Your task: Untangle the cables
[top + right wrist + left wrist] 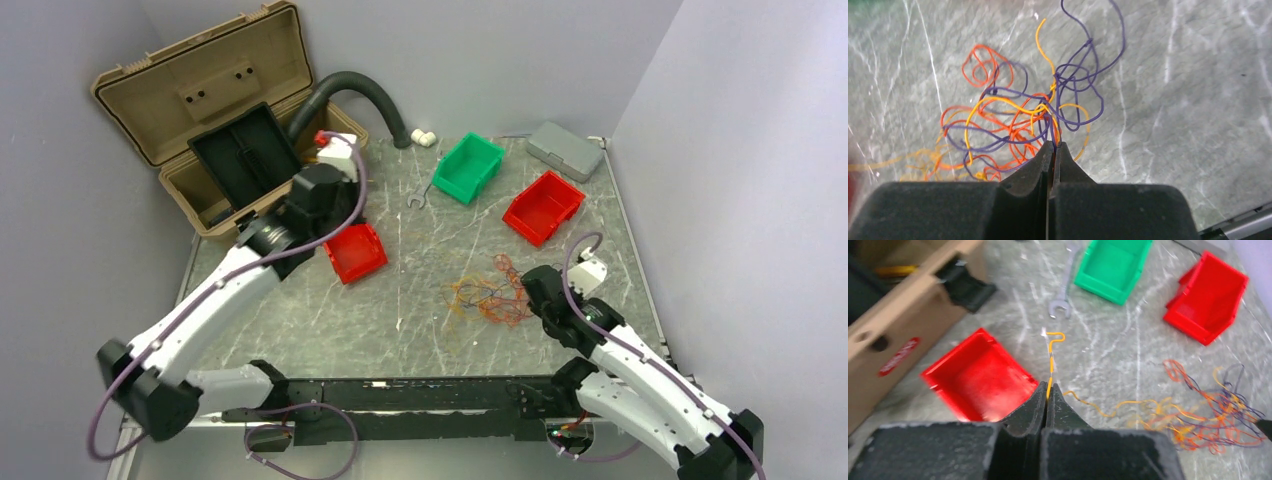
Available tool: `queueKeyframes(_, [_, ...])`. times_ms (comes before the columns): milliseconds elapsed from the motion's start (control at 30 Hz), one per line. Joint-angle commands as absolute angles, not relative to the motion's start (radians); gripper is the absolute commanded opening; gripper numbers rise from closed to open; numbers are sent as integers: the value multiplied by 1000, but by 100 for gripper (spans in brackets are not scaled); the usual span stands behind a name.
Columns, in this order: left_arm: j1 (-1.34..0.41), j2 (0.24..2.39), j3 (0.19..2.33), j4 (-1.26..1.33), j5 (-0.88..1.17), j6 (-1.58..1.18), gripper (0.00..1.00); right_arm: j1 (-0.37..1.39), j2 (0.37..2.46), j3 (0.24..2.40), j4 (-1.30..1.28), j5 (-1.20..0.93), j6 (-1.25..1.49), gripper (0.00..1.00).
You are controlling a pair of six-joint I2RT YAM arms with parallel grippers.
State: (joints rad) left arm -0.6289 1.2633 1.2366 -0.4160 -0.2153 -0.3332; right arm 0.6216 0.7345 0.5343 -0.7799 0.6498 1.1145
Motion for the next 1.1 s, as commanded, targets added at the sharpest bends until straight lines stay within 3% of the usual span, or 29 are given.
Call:
queueKeyframes(0, [-591,1126,1180,-577,-453,-319,0,614,689,612,-913,773,1193,0])
queueKeyframes(200, [-501,991,1169,-642,-549,-327,0,614,693,625,-896,760,1133,0])
queueKeyframes(233, [-494,976,1169,-634,-526,-319,0,614,695,619,-850,722,1063,4])
queueKeyframes(267, [-492,961,1159,-605,-476,-295,0,613,696,615,-790,680,974,12])
queueKeyframes(300, [-492,937,1142,-569,-375,-268,0,614,695,613,-740,641,923,36])
queueKeyframes(367, [-492,914,1112,-498,-232,-257,0,614,686,599,-652,558,804,63])
queueKeyframes(467, [-492,902,1100,-476,-145,-274,0,613,672,590,-573,464,717,84])
queueKeyframes(800, [-492,926,1119,-496,-33,-269,0,616,805,631,-284,-45,347,87])
queueKeyframes(1067, [-492,903,1183,-579,-122,-248,0,624,1100,646,-6,-249,349,88])
